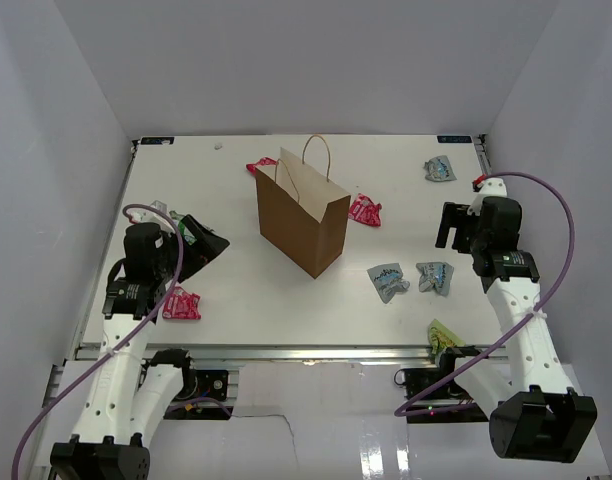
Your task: Place the snacks into the paper bag
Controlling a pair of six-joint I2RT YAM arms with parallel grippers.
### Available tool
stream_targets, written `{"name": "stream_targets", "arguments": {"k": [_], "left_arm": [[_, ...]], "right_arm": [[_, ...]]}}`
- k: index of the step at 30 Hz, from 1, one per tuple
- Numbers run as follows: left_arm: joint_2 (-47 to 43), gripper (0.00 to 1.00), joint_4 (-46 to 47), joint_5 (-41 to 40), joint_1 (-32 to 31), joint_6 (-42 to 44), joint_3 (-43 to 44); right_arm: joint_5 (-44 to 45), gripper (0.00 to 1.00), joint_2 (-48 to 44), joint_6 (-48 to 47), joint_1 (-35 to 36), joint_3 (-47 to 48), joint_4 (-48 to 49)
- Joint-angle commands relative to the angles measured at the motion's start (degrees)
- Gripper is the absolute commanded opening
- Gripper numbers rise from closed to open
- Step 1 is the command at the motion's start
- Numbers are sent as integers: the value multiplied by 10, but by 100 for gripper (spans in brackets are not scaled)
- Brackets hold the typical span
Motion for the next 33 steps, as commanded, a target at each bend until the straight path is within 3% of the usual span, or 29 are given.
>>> {"name": "stream_targets", "arguments": {"k": [1, 5, 8, 9, 13, 16, 23, 33], "left_arm": [[10, 98, -25, -40, 2, -17, 33], [35, 98, -37, -81, 2, -46, 36], [63, 98, -61, -112, 2, -43, 49], [70, 98, -71, -124, 2, -42, 56], [107, 98, -104, -196, 2, 4, 94], [166, 98, -119, -256, -2, 49, 131], [317, 98, -122, -428, -73, 160, 218], [456, 92, 1, -458, -78, 277, 234]], "right_arm": [[-23, 90, -2, 0, -1, 10, 12], [-59, 90, -11, -65, -1, 19, 11], [-141, 90, -27, -158, -1, 1, 16], [-208, 90, -30, -193, 0, -2, 11], [-354, 90, -18, -358, 0, 11, -92], [-421, 90, 21, -412, 0, 31, -148], [-471, 91, 59, -403, 0, 20, -141], [-481, 92, 73, -407, 0, 25, -132]]}}
